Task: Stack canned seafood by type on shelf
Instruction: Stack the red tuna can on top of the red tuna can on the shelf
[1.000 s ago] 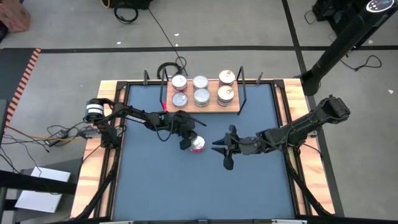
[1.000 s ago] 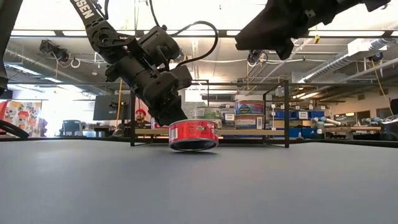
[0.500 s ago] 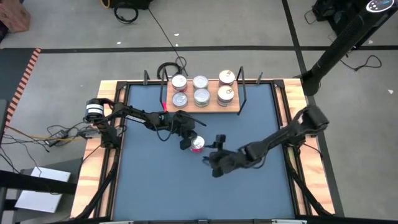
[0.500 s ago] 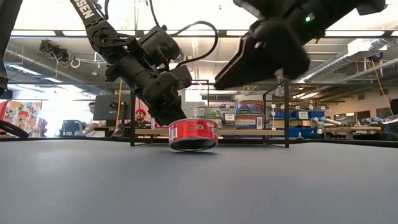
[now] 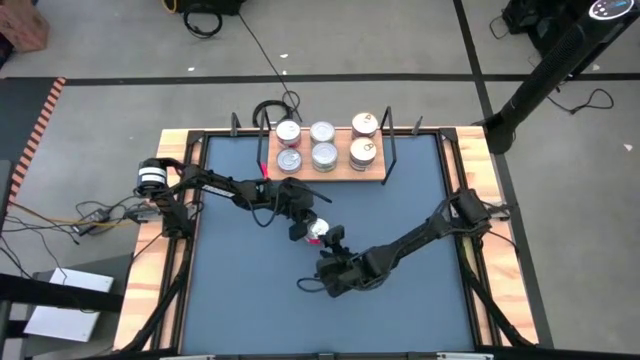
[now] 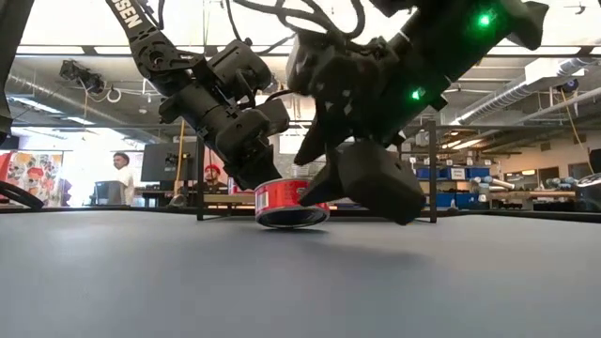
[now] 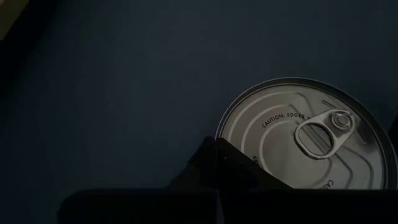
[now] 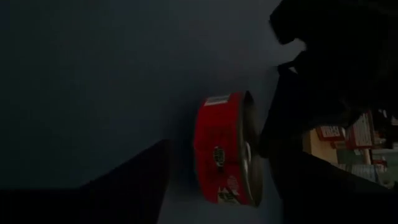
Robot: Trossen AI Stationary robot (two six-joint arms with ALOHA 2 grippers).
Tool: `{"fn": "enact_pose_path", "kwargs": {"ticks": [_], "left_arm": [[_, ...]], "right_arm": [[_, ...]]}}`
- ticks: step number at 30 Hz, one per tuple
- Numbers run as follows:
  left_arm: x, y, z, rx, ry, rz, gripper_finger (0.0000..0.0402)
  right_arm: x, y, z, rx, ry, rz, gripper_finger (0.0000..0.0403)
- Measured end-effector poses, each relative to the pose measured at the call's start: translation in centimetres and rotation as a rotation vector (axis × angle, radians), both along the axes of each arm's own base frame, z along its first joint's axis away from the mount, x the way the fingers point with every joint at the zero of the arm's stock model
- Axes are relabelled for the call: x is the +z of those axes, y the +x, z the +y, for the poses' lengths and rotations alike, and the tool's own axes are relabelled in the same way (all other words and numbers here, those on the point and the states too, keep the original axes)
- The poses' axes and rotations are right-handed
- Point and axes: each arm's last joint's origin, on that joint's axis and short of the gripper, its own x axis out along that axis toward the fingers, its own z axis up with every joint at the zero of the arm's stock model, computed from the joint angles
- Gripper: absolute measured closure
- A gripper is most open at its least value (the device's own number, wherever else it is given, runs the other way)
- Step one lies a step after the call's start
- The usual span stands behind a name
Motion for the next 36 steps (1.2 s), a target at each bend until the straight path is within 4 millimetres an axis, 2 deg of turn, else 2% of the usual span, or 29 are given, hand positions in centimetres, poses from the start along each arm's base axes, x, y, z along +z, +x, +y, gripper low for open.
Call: {"fn": "enact_pose_path", "kwargs": {"ticks": [10, 15, 24, 30, 36], "left_arm": [[0.0, 0.0, -0.1, -0.016, -0.015, -0.003, 0.0401], [0.0, 0.0, 0.0, -0.015, -0.020, 0.001, 0.0401], [-1.4, 0.1, 0.8, 0.023, -0.060, 0.040, 0.0401], [-1.5, 0.5, 0.8, 0.024, -0.071, 0.000, 0.0401], [-1.5, 0.6, 0.8, 0.022, -0.076, -0.012, 0.0401]], "right_arm": [[-0.4, 1.0, -1.8, -0.013, -0.027, 0.056, 0.0148], [-0.6, 1.0, -2.1, 0.024, 0.028, 0.107, 0.0155], [-0.5, 0.9, -2.1, 0.015, 0.025, 0.103, 0.0147], [-0.5, 1.0, -2.5, -0.002, 0.015, 0.097, 0.0143], [-0.4, 1.1, -2.8, -0.022, 0.011, 0.085, 0.0173]]}}
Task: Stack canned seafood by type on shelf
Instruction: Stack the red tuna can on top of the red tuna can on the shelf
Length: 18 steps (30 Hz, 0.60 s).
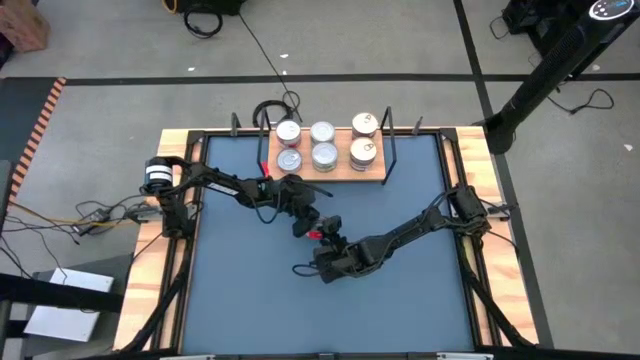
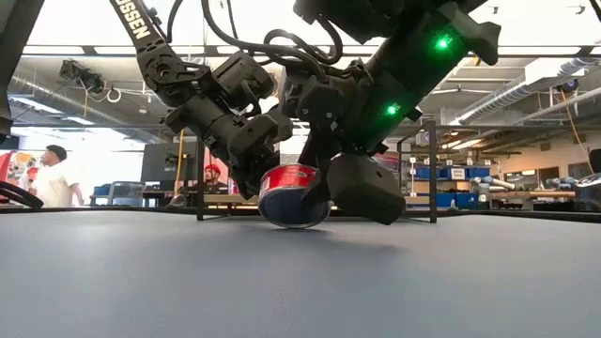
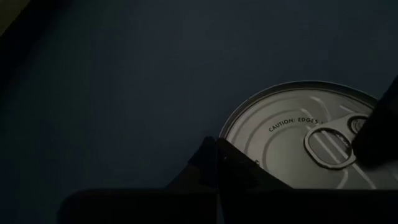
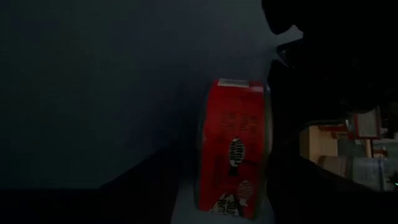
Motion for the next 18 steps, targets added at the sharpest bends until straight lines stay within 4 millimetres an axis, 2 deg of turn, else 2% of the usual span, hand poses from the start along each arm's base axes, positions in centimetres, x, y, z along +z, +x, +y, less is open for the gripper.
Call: {"fn": "enact_pose_path", "kwargs": {"ticks": [7, 13, 18], "left_arm": [[0.3, 0.1, 0.0, -0.006, -0.002, -0.023, 0.0398], [2.0, -0.6, -0.4, -0.012, 0.024, -0.022, 0.0398], [4.3, -1.7, -1.3, 0.010, 0.130, -0.074, 0.0397]], "right_arm": [[0.1, -0.2, 0.3, -0.022, -0.051, -0.018, 0.0261], [0.4, -0.4, 0.9, -0.015, -0.067, -0.039, 0.0261], [2.6, -0.7, 0.8, -0.042, -0.043, -0.101, 0.0261]]}}
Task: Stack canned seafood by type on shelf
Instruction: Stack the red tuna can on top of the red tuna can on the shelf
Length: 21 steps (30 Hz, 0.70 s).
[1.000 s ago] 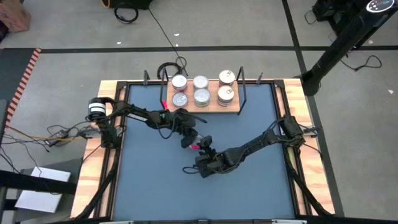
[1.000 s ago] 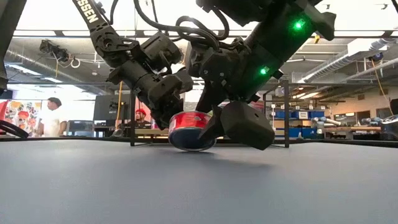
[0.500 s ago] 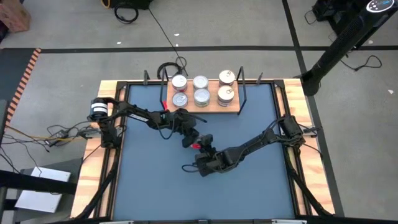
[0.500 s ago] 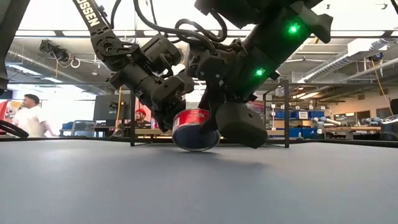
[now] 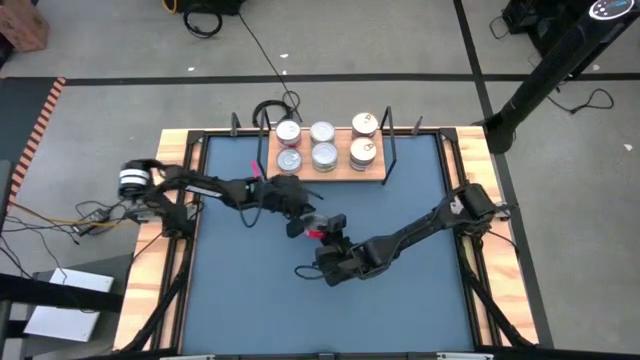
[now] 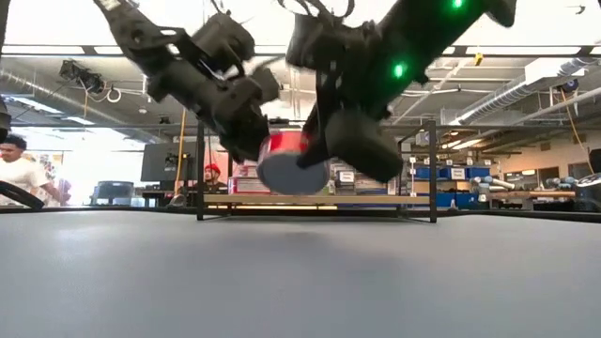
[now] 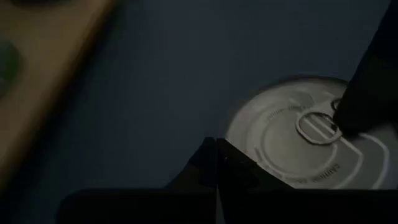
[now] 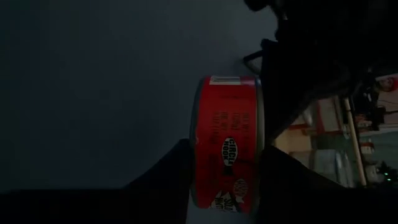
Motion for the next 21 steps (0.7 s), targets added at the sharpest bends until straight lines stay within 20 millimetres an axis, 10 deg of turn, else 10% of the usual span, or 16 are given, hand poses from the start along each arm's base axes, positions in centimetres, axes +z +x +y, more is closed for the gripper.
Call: {"fn": "enact_pose_path", "kwargs": {"ticks": [21], "left_arm": [[3.1, -11.6, -3.4, 0.079, 0.115, -0.467, 0.0396]], "right_arm": [[6.7, 3.2, -5.5, 0.043, -0.021, -0.120, 0.0261]]}}
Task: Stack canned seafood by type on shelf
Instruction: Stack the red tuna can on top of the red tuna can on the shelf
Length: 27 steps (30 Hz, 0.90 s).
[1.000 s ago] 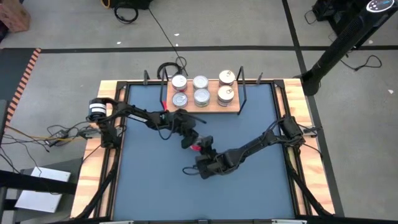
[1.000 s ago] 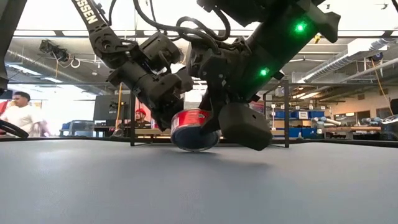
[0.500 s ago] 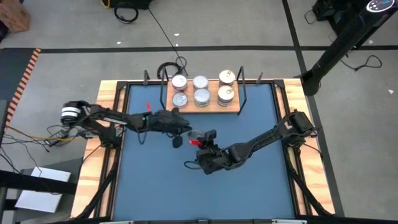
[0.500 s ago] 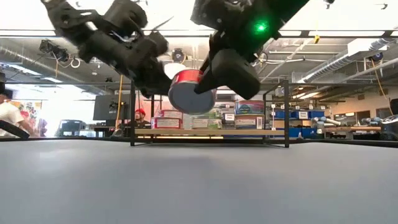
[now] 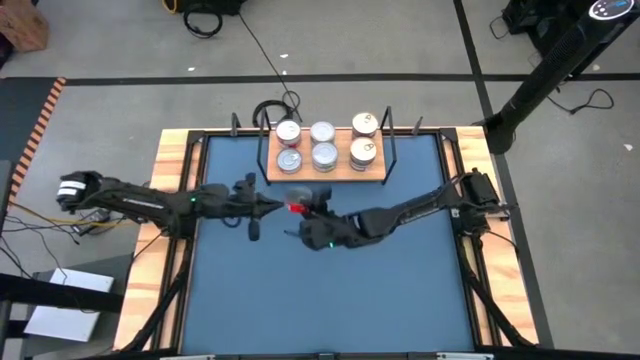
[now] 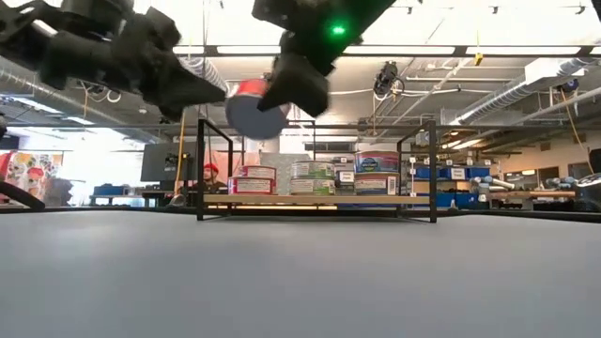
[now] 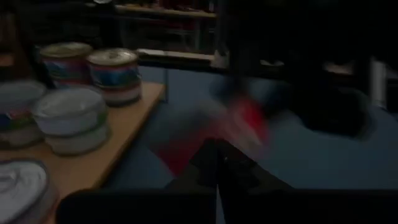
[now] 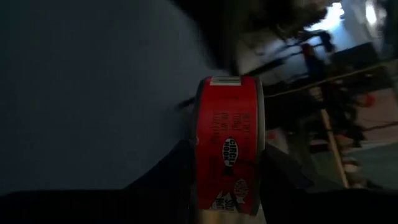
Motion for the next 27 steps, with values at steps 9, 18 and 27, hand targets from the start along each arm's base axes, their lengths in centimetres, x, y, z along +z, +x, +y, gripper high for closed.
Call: {"fn": "enact_pose_path", "kwargs": {"ticks": [9, 18, 27], "left_arm": [[0.8, -3.0, -0.7, -0.081, 0.023, -0.121, 0.0396], [0.8, -3.6, -0.8, -0.110, 0.019, -0.147, 0.0396], [1.0, -3.6, -0.9, -0.142, 0.017, -0.165, 0.0396]], "right_arm": [[1.8, 1.7, -5.1, -0.018, -0.074, -0.041, 0.0261], [2.0, 2.0, -8.6, -0.012, -0.028, -0.063, 0.0261], [1.8, 2.1, -10.6, 0.008, 0.013, -0.075, 0.0261]]}}
